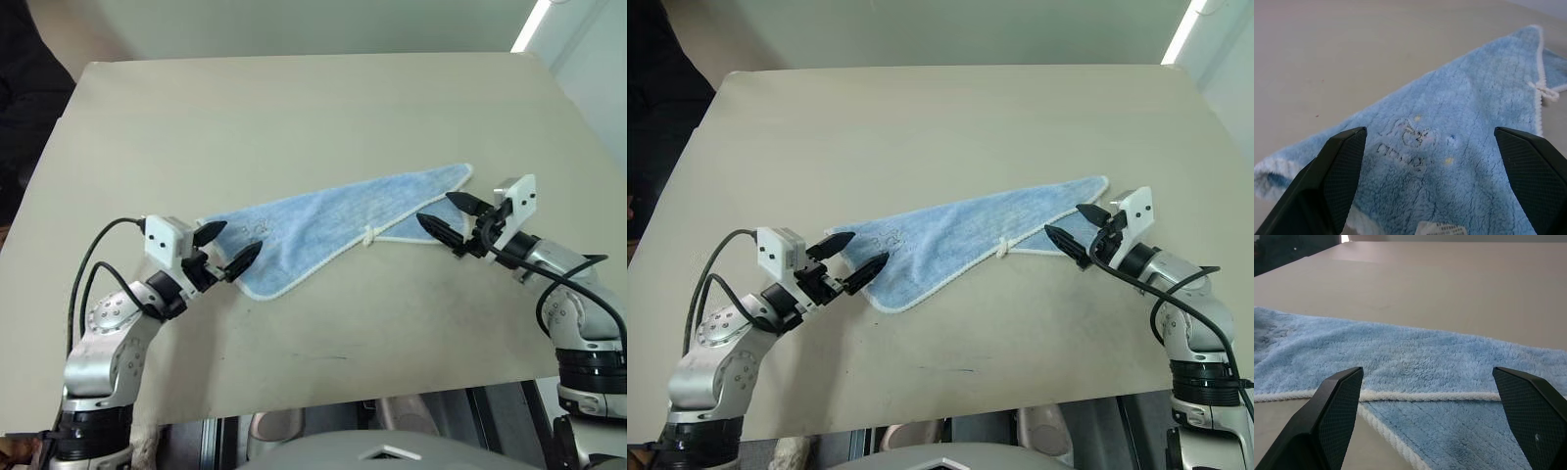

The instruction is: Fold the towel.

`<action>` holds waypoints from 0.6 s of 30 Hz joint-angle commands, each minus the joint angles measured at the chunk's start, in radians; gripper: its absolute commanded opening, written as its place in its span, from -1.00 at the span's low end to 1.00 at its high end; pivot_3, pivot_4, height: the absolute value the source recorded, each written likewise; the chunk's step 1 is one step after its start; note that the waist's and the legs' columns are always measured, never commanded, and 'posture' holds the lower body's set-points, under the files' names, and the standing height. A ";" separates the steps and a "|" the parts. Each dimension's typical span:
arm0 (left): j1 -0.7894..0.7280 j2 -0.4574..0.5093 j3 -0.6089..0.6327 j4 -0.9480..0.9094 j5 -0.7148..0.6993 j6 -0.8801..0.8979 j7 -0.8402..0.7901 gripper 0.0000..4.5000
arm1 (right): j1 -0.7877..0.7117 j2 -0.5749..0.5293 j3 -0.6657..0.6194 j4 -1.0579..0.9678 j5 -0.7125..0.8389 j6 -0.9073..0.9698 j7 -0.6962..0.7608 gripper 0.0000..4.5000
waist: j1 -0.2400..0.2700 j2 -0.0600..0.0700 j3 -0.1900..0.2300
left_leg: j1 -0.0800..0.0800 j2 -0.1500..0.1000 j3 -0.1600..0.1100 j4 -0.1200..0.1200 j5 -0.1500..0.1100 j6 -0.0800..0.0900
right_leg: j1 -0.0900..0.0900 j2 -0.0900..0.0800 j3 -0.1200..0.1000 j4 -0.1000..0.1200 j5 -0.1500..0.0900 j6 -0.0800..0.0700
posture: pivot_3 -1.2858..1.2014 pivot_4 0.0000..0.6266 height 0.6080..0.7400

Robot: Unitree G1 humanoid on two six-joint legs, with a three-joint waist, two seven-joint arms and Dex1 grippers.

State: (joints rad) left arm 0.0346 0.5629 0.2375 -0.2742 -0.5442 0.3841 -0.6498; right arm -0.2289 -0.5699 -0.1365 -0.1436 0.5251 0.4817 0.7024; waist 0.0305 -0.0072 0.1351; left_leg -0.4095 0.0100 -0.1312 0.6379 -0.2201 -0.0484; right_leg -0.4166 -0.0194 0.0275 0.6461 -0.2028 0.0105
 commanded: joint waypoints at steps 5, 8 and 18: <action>-0.007 -0.008 0.001 -0.004 0.003 -0.006 -0.011 1.00 | 0.005 -0.019 -0.033 -0.043 0.001 -0.014 0.008 0.99 | 0.000 0.000 0.000 | 0.000 0.001 0.001 0.000 0.000 0.000 | 0.000 0.000 0.000 0.000 0.000 0.000 | 0.03 -0.52 1.00; -0.009 0.001 -0.021 -0.005 0.019 -0.005 -0.025 1.00 | 0.017 -0.020 -0.040 -0.070 0.000 -0.012 -0.004 0.99 | 0.000 0.000 0.000 | 0.000 0.001 0.001 0.000 0.000 0.000 | 0.000 0.000 0.000 0.000 0.000 0.000 | 0.03 -0.52 1.00; -0.056 0.033 -0.014 0.013 0.036 -0.001 -0.057 1.00 | 0.026 0.000 -0.043 -0.087 -0.011 -0.023 -0.023 0.99 | -0.001 0.000 0.000 | 0.000 0.001 0.001 0.000 0.000 0.000 | 0.000 0.001 0.000 0.000 0.000 0.000 | 0.03 -0.52 1.00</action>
State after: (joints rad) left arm -0.0003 0.5759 0.2113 -0.2607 -0.5149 0.3926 -0.6956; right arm -0.1908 -0.5722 -0.1585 -0.1962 0.5184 0.4806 0.6954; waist 0.0299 -0.0072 0.1351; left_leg -0.4091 0.0113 -0.1304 0.6378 -0.2204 -0.0483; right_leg -0.4166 -0.0188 0.0277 0.6458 -0.2029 0.0104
